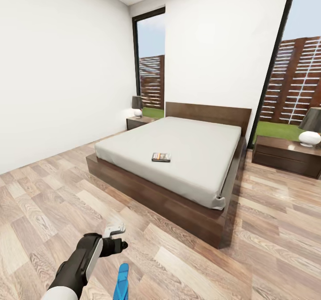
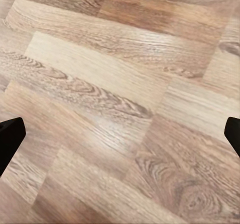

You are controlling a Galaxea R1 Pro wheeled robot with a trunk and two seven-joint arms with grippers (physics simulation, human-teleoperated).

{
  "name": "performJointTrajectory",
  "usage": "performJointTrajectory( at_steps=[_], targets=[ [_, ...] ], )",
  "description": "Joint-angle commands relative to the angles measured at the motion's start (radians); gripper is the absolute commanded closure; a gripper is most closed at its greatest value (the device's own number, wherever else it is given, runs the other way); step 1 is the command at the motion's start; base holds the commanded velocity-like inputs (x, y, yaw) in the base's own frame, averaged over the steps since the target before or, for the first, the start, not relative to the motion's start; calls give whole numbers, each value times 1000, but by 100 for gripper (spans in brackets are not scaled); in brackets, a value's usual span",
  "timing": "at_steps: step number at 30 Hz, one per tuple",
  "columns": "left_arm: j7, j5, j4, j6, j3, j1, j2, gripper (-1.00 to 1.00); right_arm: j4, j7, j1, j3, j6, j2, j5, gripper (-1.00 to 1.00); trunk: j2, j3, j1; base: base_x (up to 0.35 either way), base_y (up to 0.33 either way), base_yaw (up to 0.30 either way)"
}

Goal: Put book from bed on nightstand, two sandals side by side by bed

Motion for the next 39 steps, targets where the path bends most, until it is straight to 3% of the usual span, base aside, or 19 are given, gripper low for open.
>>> performJointTrajectory(
  at_steps=[1, 7, 39],
  targets=[
    [-5, -1, 22, -5, 5, 0, 0, -100, -1, 2, 0, -2, 10, 0, -10, -100, -8, -4, 4, 0, 0, 0],
    [-6, -1, 163, -127, 4, 1, 5, -100, -1, 2, 0, -2, 10, 0, -10, -100, -50, -23, 27, 0, 0, 0],
    [-6, 3, 181, -190, 1, 3, 1, -100, -1, 2, 0, 0, 10, 0, -9, -100, -274, -123, 149, 0, 0, 0]
  ],
)
